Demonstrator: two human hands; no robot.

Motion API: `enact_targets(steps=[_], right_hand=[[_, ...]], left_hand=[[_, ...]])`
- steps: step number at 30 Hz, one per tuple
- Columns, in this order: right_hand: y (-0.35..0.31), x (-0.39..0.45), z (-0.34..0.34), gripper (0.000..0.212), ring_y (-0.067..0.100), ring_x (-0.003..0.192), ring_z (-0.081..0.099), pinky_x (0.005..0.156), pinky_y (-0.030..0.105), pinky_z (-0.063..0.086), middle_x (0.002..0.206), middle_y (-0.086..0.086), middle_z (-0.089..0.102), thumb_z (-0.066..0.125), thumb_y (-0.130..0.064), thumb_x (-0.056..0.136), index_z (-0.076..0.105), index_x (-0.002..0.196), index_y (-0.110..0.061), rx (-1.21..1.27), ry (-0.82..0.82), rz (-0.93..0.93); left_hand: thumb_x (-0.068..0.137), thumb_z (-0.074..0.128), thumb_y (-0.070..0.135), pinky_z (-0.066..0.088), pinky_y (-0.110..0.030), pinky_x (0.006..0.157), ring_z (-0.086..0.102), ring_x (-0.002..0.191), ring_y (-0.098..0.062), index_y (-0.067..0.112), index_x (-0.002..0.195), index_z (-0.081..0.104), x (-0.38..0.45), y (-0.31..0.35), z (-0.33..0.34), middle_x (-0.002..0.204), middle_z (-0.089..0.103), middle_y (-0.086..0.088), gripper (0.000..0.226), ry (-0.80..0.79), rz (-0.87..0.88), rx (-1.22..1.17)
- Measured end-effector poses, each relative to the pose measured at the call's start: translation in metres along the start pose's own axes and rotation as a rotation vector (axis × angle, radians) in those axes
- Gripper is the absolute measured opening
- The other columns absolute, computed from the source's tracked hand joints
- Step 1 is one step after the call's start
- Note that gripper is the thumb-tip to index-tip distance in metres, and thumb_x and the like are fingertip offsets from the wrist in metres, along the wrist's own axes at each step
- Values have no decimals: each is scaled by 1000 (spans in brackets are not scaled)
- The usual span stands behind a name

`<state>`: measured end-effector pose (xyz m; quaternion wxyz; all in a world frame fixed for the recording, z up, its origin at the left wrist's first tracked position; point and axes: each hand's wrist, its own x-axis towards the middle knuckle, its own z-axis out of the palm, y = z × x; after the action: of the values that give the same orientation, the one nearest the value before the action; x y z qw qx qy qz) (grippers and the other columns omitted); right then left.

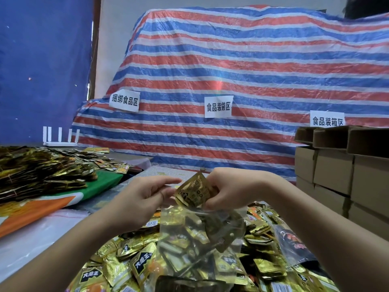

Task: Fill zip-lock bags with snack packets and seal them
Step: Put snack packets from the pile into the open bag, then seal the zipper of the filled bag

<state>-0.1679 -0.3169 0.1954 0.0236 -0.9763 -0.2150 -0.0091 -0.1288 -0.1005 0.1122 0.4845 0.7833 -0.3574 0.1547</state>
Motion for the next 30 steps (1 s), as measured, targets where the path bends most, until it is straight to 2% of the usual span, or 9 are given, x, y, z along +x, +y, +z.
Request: enact_targets(steps=[4, 7, 11, 14, 18, 21, 24, 28, 30], right_hand=[[-3, 3, 8, 20, 12, 52, 47, 47, 27, 37, 65, 0, 56, 63, -23, 91, 66, 80, -6, -61, -4, 6], [-11, 6, 8, 22, 11, 51, 45, 43, 22, 35, 63, -4, 52, 62, -27, 92, 61, 74, -14, -172, -67, 14], [-16, 8, -1, 26, 13, 52, 45, 47, 25, 37, 61, -5, 49, 61, -25, 89, 51, 65, -21, -224, -164, 59], [-17, 7, -5, 25, 13, 54, 46, 49, 24, 37, 63, -5, 51, 61, -26, 89, 52, 66, -22, -253, -176, 69], [-17, 5, 1, 20, 13, 54, 50, 46, 24, 38, 64, -5, 54, 62, -28, 88, 58, 71, -19, -271, -134, 25], [-15, 4, 9, 24, 15, 54, 52, 47, 27, 41, 61, -3, 55, 62, -26, 86, 57, 66, -16, -245, -108, -9], [-10, 1, 11, 26, 13, 51, 51, 45, 26, 40, 58, -4, 54, 64, -26, 86, 56, 63, -17, -200, -144, 0], [-11, 8, 13, 29, 13, 47, 47, 43, 25, 36, 55, -5, 53, 69, -30, 82, 54, 61, -19, -300, -136, 0], [-10, 14, 12, 30, 16, 47, 43, 46, 26, 35, 52, -2, 49, 67, -22, 83, 52, 57, -17, -298, -81, -27]], left_hand=[[98, 55, 10, 55, -16, 78, 70, 89, 0, 29, 121, 62, -2, 2, 5, 95, 76, 10, 31, 62, 30, 37], [98, 55, 7, 53, -13, 81, 69, 94, 2, 24, 120, 65, 2, 4, 12, 96, 75, 15, 30, 96, 44, 18], [97, 57, 7, 53, -13, 77, 69, 91, 3, 21, 120, 68, 3, 5, 21, 91, 74, 19, 29, 164, 89, 29], [96, 58, 7, 56, -21, 77, 70, 87, -1, 24, 117, 68, 1, 5, 27, 91, 74, 20, 29, 217, 120, 24], [97, 57, 10, 56, -50, 72, 70, 75, -25, 34, 104, 67, 3, 6, 36, 86, 75, 13, 27, 308, 90, -52], [98, 55, 10, 57, -51, 67, 71, 73, -18, 32, 101, 68, 2, 7, 40, 84, 75, 9, 26, 347, 86, -92], [98, 56, 11, 56, -54, 65, 70, 72, -26, 33, 101, 68, 3, 7, 45, 84, 74, 9, 25, 347, 99, -94], [97, 58, 11, 57, -30, 67, 70, 78, -7, 42, 99, 66, 2, 11, 55, 85, 72, 18, 32, 402, 205, 1], [98, 57, 16, 57, -30, 67, 71, 76, -6, 40, 98, 66, 8, 13, 56, 83, 73, 15, 25, 440, 183, -59]])
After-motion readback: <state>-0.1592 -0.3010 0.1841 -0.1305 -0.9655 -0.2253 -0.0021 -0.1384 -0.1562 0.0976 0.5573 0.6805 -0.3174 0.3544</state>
